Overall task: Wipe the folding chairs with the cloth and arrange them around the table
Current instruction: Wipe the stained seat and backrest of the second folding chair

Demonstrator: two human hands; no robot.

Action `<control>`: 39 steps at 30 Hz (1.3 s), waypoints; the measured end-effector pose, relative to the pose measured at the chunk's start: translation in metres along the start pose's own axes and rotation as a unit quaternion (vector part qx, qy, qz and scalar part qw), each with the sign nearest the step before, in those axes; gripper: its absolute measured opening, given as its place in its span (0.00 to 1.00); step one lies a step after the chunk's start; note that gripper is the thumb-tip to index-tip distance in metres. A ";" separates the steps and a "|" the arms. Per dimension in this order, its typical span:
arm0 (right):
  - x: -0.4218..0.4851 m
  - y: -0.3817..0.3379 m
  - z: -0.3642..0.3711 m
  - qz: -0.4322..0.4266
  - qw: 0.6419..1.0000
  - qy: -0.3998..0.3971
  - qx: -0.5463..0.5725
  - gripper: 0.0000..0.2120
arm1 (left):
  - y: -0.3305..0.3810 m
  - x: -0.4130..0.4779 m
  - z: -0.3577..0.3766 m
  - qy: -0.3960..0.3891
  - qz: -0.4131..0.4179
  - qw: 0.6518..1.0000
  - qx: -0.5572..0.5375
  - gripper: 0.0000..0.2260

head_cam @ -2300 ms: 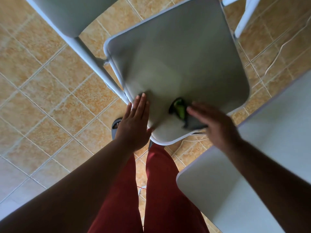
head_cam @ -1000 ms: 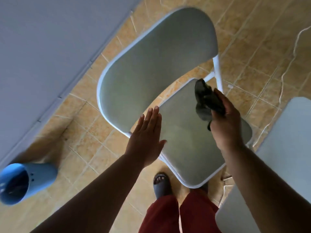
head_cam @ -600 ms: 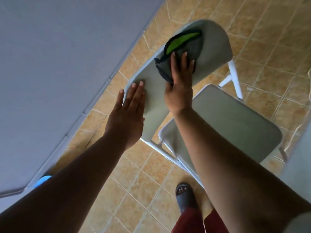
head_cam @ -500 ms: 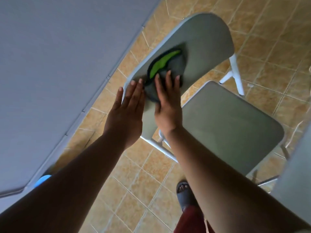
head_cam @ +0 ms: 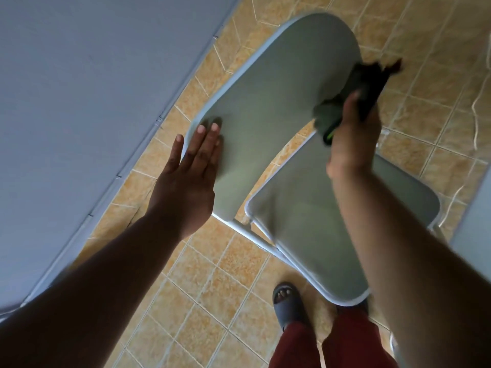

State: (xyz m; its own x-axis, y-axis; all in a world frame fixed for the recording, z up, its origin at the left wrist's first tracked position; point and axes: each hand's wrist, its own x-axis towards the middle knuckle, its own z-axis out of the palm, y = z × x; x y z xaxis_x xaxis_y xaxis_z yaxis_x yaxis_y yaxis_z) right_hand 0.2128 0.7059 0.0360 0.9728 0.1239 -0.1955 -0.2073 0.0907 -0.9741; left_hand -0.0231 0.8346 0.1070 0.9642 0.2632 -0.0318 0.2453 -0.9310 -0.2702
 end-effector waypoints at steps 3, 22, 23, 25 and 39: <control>0.068 -0.007 0.015 -0.073 0.985 -0.037 -0.155 0.36 | -0.001 0.000 0.001 0.002 0.001 1.000 0.002 0.36; -0.134 0.038 0.002 0.052 0.993 -0.102 -0.024 0.09 | -0.006 -0.005 0.003 0.021 0.013 1.000 -0.020 0.33; -0.101 0.026 0.003 0.031 0.998 -0.059 -0.024 0.09 | -0.007 -0.007 0.003 0.019 0.013 1.000 -0.021 0.33; -0.034 -0.002 0.012 -0.042 0.996 -0.003 -0.078 0.16 | -0.009 -0.010 0.003 0.015 0.009 1.000 -0.020 0.33; -0.102 0.039 0.082 -0.371 0.856 -0.219 -0.287 0.26 | -0.011 -0.036 0.011 0.017 -0.029 0.998 -0.048 0.34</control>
State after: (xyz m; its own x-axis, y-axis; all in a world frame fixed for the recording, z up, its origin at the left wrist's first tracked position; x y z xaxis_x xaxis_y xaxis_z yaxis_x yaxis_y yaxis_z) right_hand 0.0968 0.7782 0.0276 0.6570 0.6129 0.4390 0.6570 -0.1799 -0.7321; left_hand -0.0621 0.8382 0.1001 0.9507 0.3098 0.0135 0.3072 -0.9350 -0.1770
